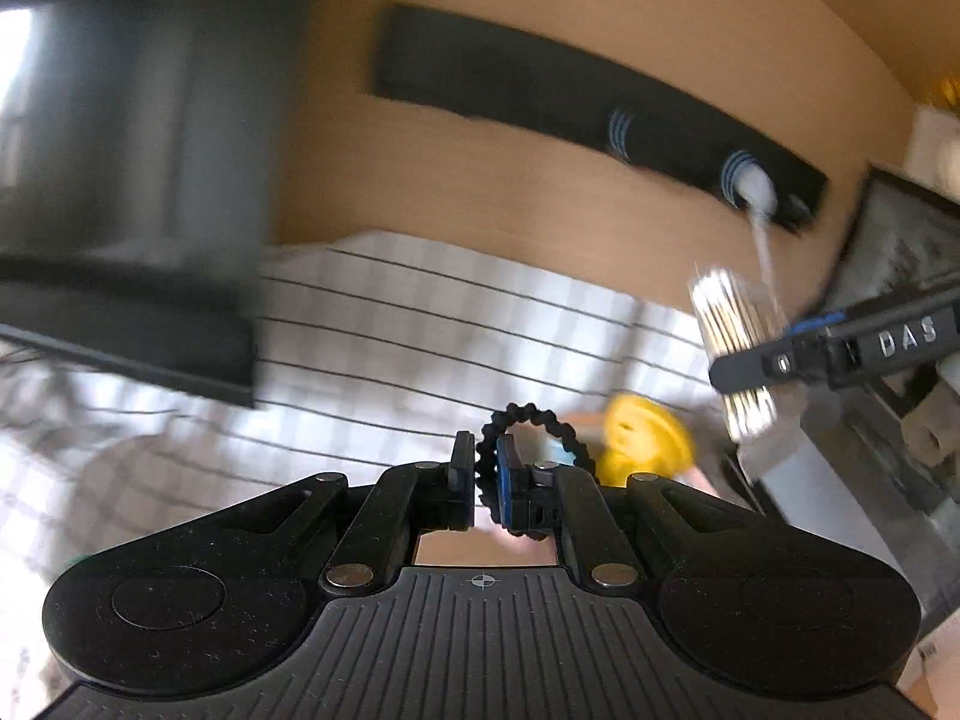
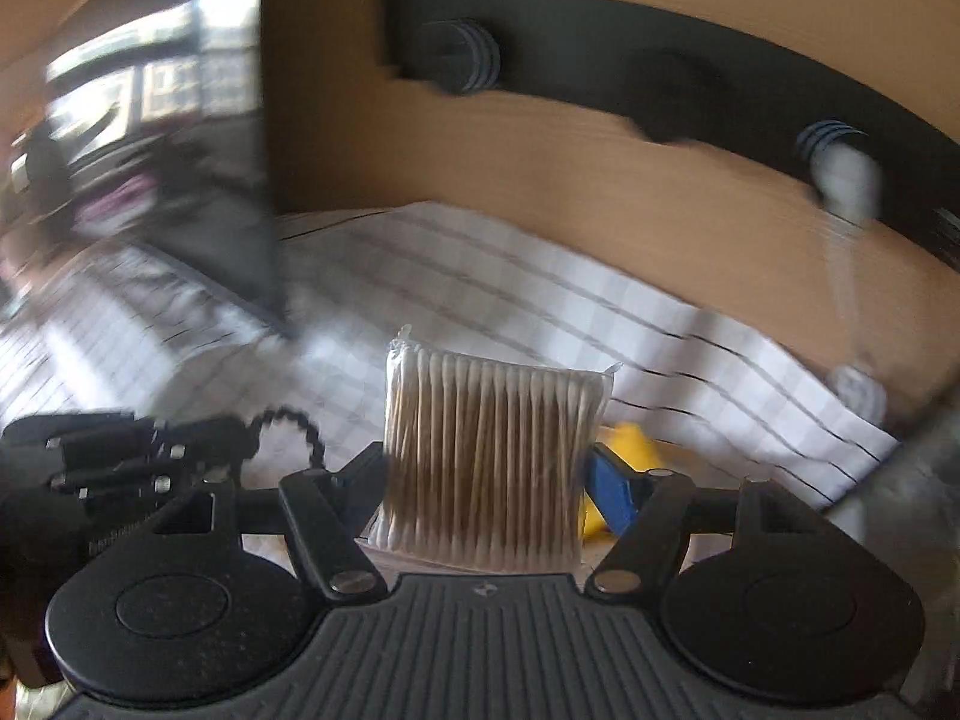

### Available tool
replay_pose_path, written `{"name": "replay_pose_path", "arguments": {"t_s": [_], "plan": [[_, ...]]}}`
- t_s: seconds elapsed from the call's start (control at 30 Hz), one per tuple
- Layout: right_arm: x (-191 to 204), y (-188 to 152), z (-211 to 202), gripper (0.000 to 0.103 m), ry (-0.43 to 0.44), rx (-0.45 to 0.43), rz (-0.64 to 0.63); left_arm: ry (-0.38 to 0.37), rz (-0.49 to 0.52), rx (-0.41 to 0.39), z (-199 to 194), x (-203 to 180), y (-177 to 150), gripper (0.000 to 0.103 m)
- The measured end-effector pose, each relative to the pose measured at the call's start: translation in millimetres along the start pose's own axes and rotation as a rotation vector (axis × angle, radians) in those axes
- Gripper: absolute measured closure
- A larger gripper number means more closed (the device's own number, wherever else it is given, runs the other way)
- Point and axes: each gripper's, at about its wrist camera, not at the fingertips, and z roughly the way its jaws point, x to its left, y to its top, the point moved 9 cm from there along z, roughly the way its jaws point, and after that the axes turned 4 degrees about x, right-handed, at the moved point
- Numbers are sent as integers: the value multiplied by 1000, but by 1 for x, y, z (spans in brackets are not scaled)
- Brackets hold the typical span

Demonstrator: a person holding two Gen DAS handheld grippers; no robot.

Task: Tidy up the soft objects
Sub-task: 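Carry the swab pack and hair tie to the pink box and open both tools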

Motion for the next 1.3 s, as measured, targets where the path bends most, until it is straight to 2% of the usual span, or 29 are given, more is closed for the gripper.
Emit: {"name": "replay_pose_path", "arguments": {"t_s": [0.1,0.2,0.4,0.47,0.57,0.63,0.73,0.87,0.97,1.07,1.2,1.23,1.3], "plan": [[-37,-14,1,32,-45,-26,97,-41,43,46,24,-30,-4,93],[-68,-27,8,32,-52,-32,199,-62,81,94,42,-50,-9,93],[-106,-50,36,32,-70,-43,357,-75,140,194,82,-81,-17,93],[-115,-56,47,32,-90,-36,385,-86,141,233,100,-90,-22,93],[-120,-65,64,32,-87,-10,393,-109,104,320,130,-95,-33,88],[-120,-71,73,32,-85,-3,392,-70,113,319,141,-91,-37,87],[-118,-76,81,32,-72,-4,399,-18,127,306,138,-85,-34,87],[-102,-63,88,32,15,-47,385,-27,127,277,112,-81,-30,87],[-87,-45,96,32,67,-69,359,-35,86,291,98,-80,-38,87],[-68,-29,126,32,123,-28,357,-49,57,313,93,-82,-49,87],[-47,-25,177,32,86,70,281,-65,97,298,82,-87,-59,87],[-45,-27,182,32,80,100,274,-58,110,288,77,-86,-59,87],[-45,-29,180,31,93,107,288,-65,101,258,66,-80,-57,87]]}}
